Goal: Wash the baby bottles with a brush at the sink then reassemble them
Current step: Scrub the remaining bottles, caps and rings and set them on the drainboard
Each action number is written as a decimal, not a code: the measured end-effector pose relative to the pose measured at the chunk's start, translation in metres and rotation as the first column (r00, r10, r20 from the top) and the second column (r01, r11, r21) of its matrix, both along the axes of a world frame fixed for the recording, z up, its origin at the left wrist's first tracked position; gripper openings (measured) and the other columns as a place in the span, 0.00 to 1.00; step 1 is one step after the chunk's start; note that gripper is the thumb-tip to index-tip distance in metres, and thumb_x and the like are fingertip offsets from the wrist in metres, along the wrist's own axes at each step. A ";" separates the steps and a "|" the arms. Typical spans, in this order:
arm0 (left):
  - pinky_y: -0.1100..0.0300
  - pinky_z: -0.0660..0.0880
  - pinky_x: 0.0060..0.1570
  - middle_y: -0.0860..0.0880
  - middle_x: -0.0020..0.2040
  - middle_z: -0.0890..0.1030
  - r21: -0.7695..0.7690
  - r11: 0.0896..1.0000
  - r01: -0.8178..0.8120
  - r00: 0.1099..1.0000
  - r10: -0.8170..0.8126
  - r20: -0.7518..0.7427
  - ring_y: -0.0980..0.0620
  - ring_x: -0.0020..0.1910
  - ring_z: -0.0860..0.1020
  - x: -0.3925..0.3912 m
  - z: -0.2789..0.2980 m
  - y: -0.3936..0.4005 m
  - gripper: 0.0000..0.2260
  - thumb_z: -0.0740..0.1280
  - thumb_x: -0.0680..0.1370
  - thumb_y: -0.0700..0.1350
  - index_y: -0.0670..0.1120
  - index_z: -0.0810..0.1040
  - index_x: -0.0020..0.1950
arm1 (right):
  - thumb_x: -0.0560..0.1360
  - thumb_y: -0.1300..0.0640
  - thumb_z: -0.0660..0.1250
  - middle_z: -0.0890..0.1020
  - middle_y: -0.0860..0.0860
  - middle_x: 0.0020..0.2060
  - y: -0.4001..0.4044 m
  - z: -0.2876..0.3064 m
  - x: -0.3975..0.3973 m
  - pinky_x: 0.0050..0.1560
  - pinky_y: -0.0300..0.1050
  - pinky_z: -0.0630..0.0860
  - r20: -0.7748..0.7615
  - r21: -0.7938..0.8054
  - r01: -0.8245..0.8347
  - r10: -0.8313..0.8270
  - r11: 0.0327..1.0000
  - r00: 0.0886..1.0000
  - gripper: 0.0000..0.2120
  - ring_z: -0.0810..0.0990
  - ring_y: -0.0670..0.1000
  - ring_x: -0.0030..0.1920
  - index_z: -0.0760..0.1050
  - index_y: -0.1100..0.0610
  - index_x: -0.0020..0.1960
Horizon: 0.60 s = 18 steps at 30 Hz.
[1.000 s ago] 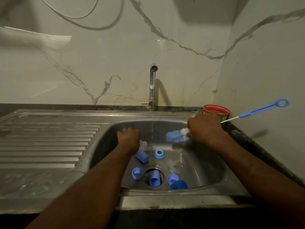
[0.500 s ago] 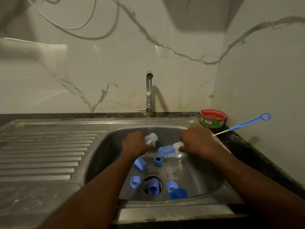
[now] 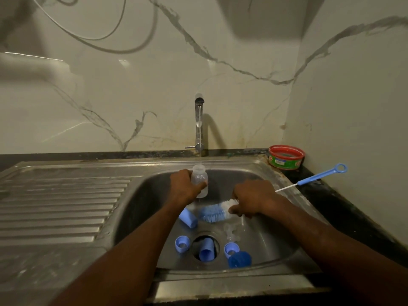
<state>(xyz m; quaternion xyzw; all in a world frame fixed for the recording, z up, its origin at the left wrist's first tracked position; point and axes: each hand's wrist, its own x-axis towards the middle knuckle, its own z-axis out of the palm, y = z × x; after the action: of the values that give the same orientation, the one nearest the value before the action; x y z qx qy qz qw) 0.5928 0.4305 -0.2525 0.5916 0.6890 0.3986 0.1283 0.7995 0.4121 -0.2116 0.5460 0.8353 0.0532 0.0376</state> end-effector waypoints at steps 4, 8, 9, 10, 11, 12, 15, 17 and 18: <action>0.59 0.75 0.52 0.46 0.57 0.81 0.018 0.999 -0.036 0.999 0.035 0.021 0.53 0.51 0.77 0.004 0.002 -0.001 0.23 0.75 0.75 0.55 0.44 0.77 0.64 | 0.77 0.38 0.67 0.82 0.44 0.30 -0.002 0.002 0.000 0.40 0.41 0.73 -0.007 0.003 -0.019 0.019 1.000 1.000 0.16 0.78 0.38 0.30 0.82 0.50 0.45; 0.60 0.77 0.48 0.44 0.55 0.84 0.025 0.998 -0.056 0.998 0.056 0.003 0.52 0.49 0.81 0.005 0.005 0.009 0.22 0.76 0.74 0.56 0.43 0.79 0.61 | 0.77 0.38 0.67 0.84 0.45 0.33 -0.002 -0.001 -0.002 0.46 0.42 0.78 -0.023 -0.022 -0.026 0.025 0.999 0.999 0.16 0.80 0.40 0.32 0.82 0.50 0.46; 0.60 0.78 0.48 0.44 0.55 0.84 0.026 0.998 -0.054 0.999 0.054 0.000 0.51 0.49 0.81 0.005 0.004 0.011 0.22 0.76 0.73 0.56 0.43 0.80 0.60 | 0.77 0.38 0.67 0.84 0.44 0.33 0.000 -0.002 -0.002 0.46 0.42 0.78 -0.024 -0.024 -0.030 0.029 0.999 0.999 0.16 0.80 0.40 0.32 0.82 0.50 0.46; 0.59 0.79 0.49 0.44 0.55 0.84 0.037 0.998 -0.051 0.999 0.051 -0.004 0.51 0.50 0.82 0.004 0.005 0.012 0.22 0.77 0.73 0.55 0.43 0.80 0.60 | 0.77 0.38 0.67 0.84 0.44 0.33 0.001 -0.002 -0.001 0.44 0.41 0.77 -0.027 -0.022 -0.032 0.032 0.999 0.999 0.16 0.80 0.39 0.32 0.82 0.50 0.46; 0.59 0.78 0.50 0.44 0.55 0.84 0.047 0.998 -0.047 0.999 0.048 -0.003 0.50 0.51 0.82 0.002 0.004 0.012 0.22 0.77 0.74 0.54 0.42 0.80 0.61 | 0.77 0.38 0.68 0.84 0.44 0.33 0.002 -0.002 0.001 0.41 0.40 0.75 -0.027 -0.021 -0.033 0.033 0.999 0.999 0.16 0.80 0.39 0.32 0.82 0.50 0.46; 0.59 0.77 0.50 0.44 0.55 0.83 0.056 0.998 -0.042 0.999 0.042 0.003 0.50 0.52 0.81 0.000 0.002 0.013 0.22 0.76 0.74 0.54 0.42 0.79 0.61 | 0.77 0.38 0.68 0.84 0.44 0.32 0.003 -0.001 0.002 0.38 0.40 0.73 -0.022 -0.024 -0.032 0.031 0.999 0.999 0.15 0.80 0.39 0.32 0.82 0.50 0.46; 0.59 0.77 0.50 0.47 0.53 0.82 0.044 0.999 -0.024 0.999 0.022 0.046 0.53 0.49 0.80 -0.006 -0.005 0.010 0.20 0.75 0.75 0.55 0.45 0.78 0.60 | 0.77 0.40 0.68 0.82 0.45 0.33 0.006 -0.005 0.002 0.37 0.38 0.72 -0.040 -0.058 -0.014 0.012 0.998 0.999 0.14 0.79 0.39 0.31 0.80 0.50 0.48; 0.56 0.78 0.50 0.49 0.52 0.82 0.039 0.999 0.012 0.999 -0.013 0.034 0.54 0.48 0.79 -0.005 -0.003 0.010 0.20 0.73 0.75 0.58 0.47 0.78 0.60 | 0.77 0.40 0.68 0.82 0.45 0.34 0.006 -0.007 0.002 0.37 0.39 0.70 -0.057 -0.081 -0.012 0.008 0.997 0.998 0.15 0.77 0.39 0.31 0.80 0.50 0.53; 0.56 0.78 0.50 0.49 0.53 0.82 0.047 0.999 0.028 0.999 -0.028 0.017 0.55 0.48 0.79 -0.005 -0.004 0.011 0.20 0.73 0.75 0.60 0.48 0.78 0.60 | 0.78 0.40 0.68 0.82 0.45 0.34 0.006 -0.008 0.002 0.37 0.39 0.69 -0.061 -0.098 -0.015 0.009 0.995 0.998 0.15 0.77 0.39 0.31 0.80 0.50 0.53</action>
<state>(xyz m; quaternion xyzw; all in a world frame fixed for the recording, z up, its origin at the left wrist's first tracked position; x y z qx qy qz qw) 0.5878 0.4416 -0.2563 0.6004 0.6700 0.4180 0.1262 0.8011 0.4183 -0.2193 0.5398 0.8409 -0.0043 0.0389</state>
